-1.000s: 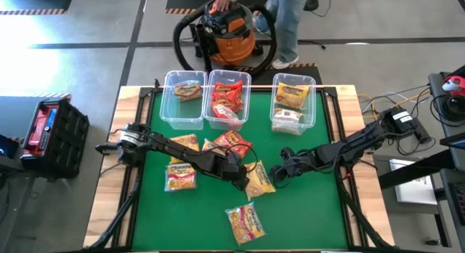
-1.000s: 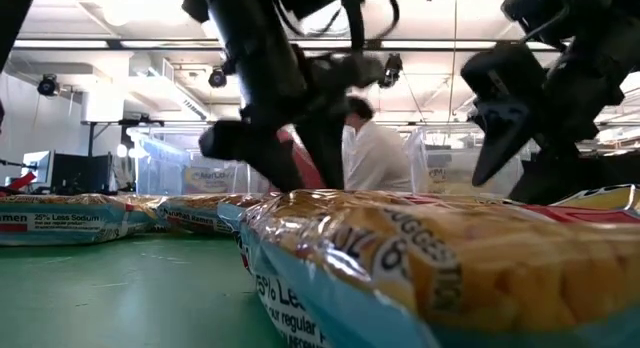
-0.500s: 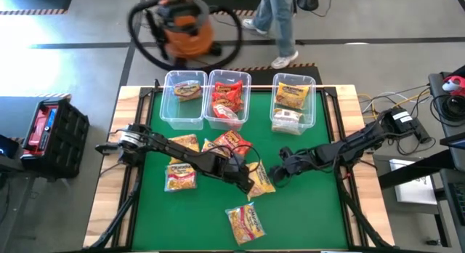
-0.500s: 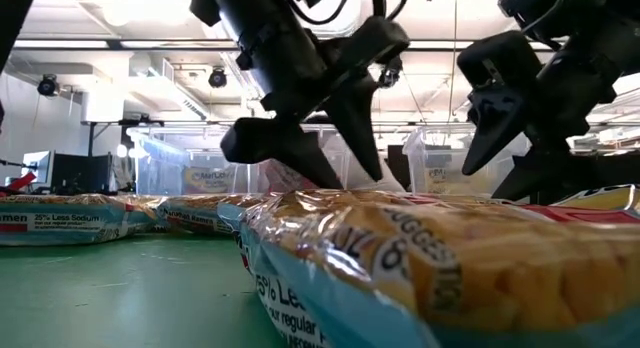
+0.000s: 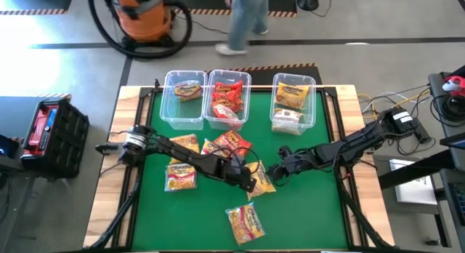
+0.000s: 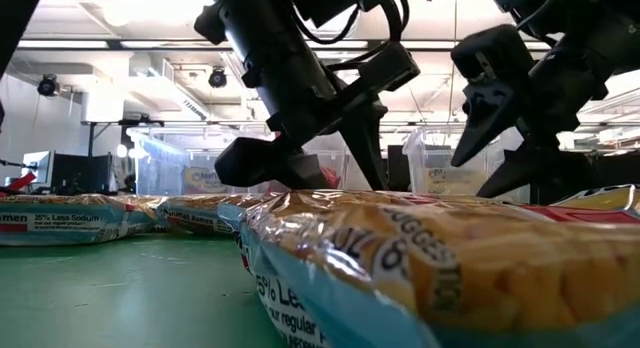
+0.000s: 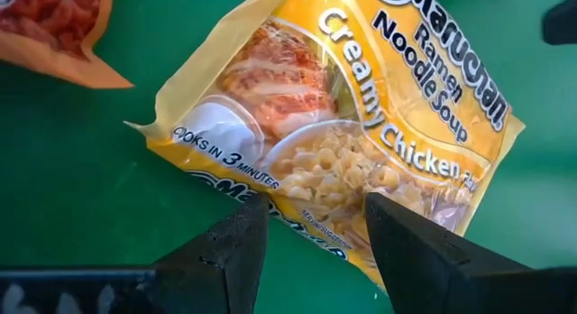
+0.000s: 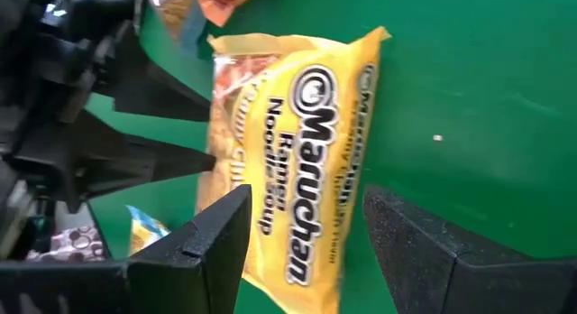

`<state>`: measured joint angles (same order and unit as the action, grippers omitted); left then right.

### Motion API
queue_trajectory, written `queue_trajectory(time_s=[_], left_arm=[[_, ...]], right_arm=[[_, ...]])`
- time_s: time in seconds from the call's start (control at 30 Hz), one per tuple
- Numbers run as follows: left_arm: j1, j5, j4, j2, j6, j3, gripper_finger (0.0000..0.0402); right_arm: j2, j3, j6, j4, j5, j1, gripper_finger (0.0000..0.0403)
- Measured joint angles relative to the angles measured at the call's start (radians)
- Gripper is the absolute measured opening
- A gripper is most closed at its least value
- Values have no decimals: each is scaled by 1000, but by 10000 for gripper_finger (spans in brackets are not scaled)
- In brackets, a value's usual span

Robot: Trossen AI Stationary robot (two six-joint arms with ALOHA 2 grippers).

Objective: Sort Maruchan noodles
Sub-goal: Put the bottom yellow noodle pack into the top right transparent bin

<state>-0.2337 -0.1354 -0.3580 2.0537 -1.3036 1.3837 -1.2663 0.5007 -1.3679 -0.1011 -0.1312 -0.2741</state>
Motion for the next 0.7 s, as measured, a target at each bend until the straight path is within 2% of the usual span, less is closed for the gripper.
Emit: queue_trajectory(time_s=[0.13,0.4,0.7], left_arm=[[-1,-3,1,9,-15,0,170],[-13,18,-59,12,-32,1,170],[-33,22,-105,16,-67,-3,169]], right_arm=[[0,1,7,-33,1,0,203],[0,1,-16,-36,70,0,203],[0,1,-8,-25,18,9,203]])
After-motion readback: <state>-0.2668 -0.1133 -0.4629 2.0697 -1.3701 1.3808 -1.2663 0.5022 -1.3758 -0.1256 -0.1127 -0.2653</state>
